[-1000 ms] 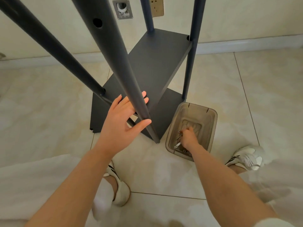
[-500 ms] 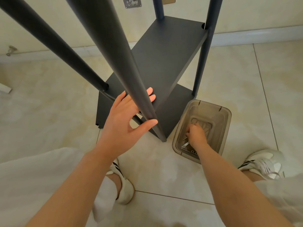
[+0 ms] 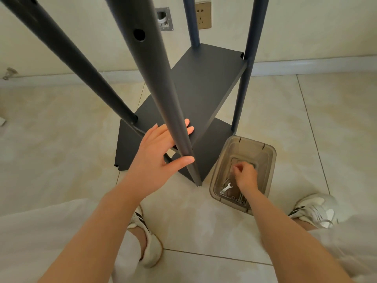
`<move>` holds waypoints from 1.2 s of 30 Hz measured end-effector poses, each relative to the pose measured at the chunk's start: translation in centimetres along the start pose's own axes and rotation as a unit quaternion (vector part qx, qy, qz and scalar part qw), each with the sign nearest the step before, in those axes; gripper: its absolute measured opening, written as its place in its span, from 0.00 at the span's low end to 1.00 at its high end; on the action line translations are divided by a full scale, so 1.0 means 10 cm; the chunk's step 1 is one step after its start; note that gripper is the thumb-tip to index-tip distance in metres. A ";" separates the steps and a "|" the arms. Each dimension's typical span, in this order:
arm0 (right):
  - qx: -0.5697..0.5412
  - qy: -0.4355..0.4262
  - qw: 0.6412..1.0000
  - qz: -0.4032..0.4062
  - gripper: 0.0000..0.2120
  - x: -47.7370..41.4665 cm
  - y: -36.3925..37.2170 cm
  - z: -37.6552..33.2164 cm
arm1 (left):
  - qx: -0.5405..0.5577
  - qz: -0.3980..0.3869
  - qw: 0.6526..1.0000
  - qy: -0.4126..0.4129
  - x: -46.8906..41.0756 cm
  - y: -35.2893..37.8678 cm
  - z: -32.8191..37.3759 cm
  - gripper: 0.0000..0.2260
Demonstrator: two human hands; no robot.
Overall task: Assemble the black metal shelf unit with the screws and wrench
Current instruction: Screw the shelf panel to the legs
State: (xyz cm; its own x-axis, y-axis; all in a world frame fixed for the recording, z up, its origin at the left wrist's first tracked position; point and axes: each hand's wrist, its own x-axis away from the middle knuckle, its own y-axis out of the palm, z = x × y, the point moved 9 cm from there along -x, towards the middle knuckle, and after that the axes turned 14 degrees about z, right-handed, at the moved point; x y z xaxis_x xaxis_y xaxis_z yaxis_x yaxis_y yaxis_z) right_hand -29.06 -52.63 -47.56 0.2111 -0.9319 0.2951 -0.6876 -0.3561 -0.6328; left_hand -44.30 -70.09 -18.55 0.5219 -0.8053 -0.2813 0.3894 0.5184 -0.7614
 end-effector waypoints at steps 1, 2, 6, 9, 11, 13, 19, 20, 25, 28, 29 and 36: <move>-0.037 0.012 0.999 0.020 0.08 0.02 -0.08 -0.06 | 0.002 0.004 1.000 0.002 0.00 -0.01 -0.01 0.26; -0.093 0.040 0.994 0.044 0.07 0.04 -0.18 -0.12 | 0.003 0.009 1.000 0.004 0.00 -0.01 -0.01 0.26; -0.394 0.190 0.895 0.084 0.06 0.30 -0.48 -0.58 | 0.010 0.024 1.000 0.000 0.01 0.03 -0.05 0.24; -0.461 0.151 0.871 0.073 0.07 0.61 -0.68 -1.16 | 0.008 0.013 1.000 -0.010 -0.01 0.08 -0.09 0.23; -0.473 0.121 0.871 0.062 0.11 0.86 -0.74 -1.48 | -0.002 0.003 1.000 -0.012 -0.03 0.11 -0.11 0.23; -0.453 0.100 0.884 0.052 0.13 1.07 -0.72 -1.67 | -0.007 0.001 1.000 -0.013 -0.02 0.12 -0.12 0.23; -0.331 0.057 0.941 0.036 0.12 1.34 -0.54 -1.77 | -0.019 -0.028 0.996 -0.081 -0.01 0.12 -0.21 0.28; -0.307 0.042 0.950 0.032 0.12 1.34 -0.51 -1.78 | -0.015 -0.029 0.996 -0.081 -0.02 0.12 -0.20 0.29; -0.262 -0.035 0.965 0.002 0.10 1.37 -0.33 -1.92 | -0.034 -0.028 0.998 -0.035 -0.13 0.08 -0.14 0.26; -0.262 -0.047 0.964 -0.013 0.09 1.36 -0.23 -1.97 | -0.033 -0.052 0.997 -0.050 -0.20 0.06 -0.21 0.25; -0.263 -0.043 0.964 -0.018 0.09 1.35 -0.19 -1.99 | -0.032 -0.059 0.996 -0.059 -0.22 0.04 -0.23 0.26; -0.284 -0.021 0.958 -0.028 0.09 1.40 -0.11 -2.05 | -0.053 -0.084 0.993 -0.061 -0.24 -0.03 -0.29 0.28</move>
State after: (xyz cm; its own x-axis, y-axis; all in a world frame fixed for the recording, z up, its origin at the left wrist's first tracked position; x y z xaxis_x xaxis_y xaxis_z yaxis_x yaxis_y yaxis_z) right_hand -39.61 -63.84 -28.10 0.2791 -0.9184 0.2804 -0.9388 -0.3223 -0.1214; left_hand -47.88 -69.16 -19.30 0.5471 -0.8335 -0.0775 0.3991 0.3412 -0.8511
